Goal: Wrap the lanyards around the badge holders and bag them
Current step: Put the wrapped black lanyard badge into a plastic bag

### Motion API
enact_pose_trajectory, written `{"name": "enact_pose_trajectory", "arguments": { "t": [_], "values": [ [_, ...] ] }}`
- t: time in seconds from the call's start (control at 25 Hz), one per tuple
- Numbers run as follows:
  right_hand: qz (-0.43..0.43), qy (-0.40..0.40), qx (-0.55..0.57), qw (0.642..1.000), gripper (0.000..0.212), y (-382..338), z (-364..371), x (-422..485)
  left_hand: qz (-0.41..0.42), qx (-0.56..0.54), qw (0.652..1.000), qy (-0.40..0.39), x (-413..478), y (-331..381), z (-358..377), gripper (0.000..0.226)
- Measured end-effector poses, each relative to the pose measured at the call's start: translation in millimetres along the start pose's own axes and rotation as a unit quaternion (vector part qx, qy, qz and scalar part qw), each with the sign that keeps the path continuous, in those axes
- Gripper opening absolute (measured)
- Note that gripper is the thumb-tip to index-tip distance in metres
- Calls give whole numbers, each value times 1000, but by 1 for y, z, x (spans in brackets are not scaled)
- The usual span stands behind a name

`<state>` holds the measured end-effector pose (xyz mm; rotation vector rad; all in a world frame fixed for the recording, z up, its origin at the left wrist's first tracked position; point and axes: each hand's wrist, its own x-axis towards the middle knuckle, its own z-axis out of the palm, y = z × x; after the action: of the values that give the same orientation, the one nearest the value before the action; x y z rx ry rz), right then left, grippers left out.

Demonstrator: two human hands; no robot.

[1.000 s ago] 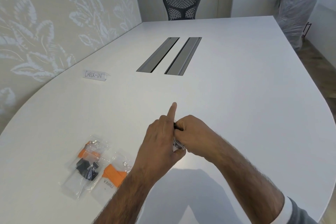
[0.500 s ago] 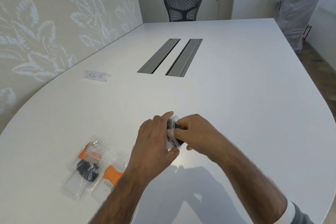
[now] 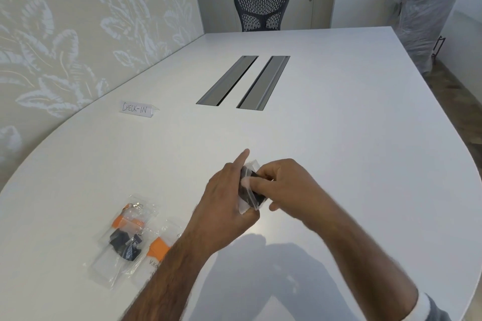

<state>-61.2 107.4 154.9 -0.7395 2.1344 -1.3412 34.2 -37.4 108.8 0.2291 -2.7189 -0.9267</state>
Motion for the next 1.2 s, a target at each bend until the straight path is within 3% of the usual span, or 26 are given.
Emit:
{"name": "enact_pose_trajectory", "arguments": {
  "t": [0.08,0.16,0.28,0.48,0.72,0.88,1.0,1.08,1.2],
  "values": [
    [-26,-59,22,998,17,-2,-15,-4,-51,-168,983,-45,0,-4,-5,92],
    [-97,-27,-6,995,17,-1,-26,-6,-57,-231,968,-79,0,-7,-12,80],
    [-186,-32,-15,982,25,2,-30,-5,-58,-240,962,-121,-1,2,-20,50],
    [-201,-50,-60,976,27,6,-26,-1,-71,-229,957,-162,-2,12,-24,28],
    [-240,-84,-171,952,31,-2,-20,-4,-74,-214,955,-194,-4,13,-26,37],
    [-225,-41,-161,960,17,3,-20,-2,-45,-231,964,-122,-3,10,-32,25],
    [-203,3,-166,965,11,7,-23,0,-63,-287,956,2,-6,7,-33,21],
    [-193,22,-176,965,11,8,-24,1,-81,-255,960,77,-8,5,-34,15],
    [-192,23,-186,963,10,5,-21,1,-104,-180,974,88,-7,9,-35,11]
  ]
}}
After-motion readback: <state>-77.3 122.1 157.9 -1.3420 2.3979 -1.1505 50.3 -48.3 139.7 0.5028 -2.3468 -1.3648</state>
